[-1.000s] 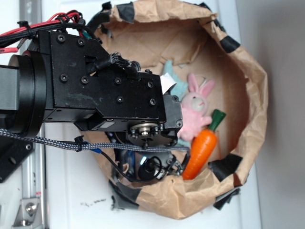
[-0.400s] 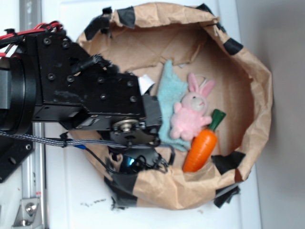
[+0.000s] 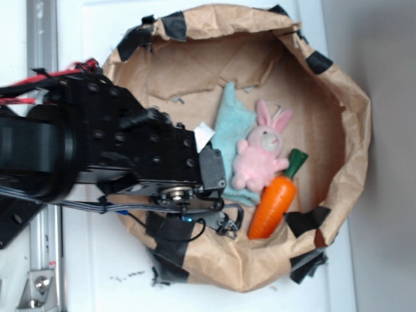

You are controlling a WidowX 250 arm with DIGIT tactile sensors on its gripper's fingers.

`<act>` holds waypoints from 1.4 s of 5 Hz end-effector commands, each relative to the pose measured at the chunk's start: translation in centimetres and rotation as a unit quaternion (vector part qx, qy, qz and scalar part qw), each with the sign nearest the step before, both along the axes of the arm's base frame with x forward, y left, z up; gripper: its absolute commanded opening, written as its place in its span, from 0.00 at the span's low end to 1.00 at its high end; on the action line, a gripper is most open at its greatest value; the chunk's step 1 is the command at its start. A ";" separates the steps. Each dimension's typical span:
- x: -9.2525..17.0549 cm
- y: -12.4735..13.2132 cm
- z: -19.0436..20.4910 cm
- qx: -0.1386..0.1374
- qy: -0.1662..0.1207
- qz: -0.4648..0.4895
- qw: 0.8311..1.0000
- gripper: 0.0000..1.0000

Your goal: Grab the black box.

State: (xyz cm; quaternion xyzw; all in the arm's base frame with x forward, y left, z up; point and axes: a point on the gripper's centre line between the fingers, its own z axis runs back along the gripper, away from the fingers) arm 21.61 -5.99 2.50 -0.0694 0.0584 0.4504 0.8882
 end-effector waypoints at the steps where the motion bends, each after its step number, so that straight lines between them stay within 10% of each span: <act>1: 1.3 -0.3 2.3 -0.031 -0.037 -0.040 0.998 0.00; 3: 3.1 4.7 8.0 -0.029 -0.134 -0.066 0.988 0.00; 5: 3.8 5.9 8.6 -0.002 -0.138 -0.121 0.983 0.00; 6: 2.7 6.5 10.6 0.101 -0.152 -0.217 0.959 0.00; 7: 2.9 8.2 12.5 0.133 -0.152 -0.288 0.936 0.00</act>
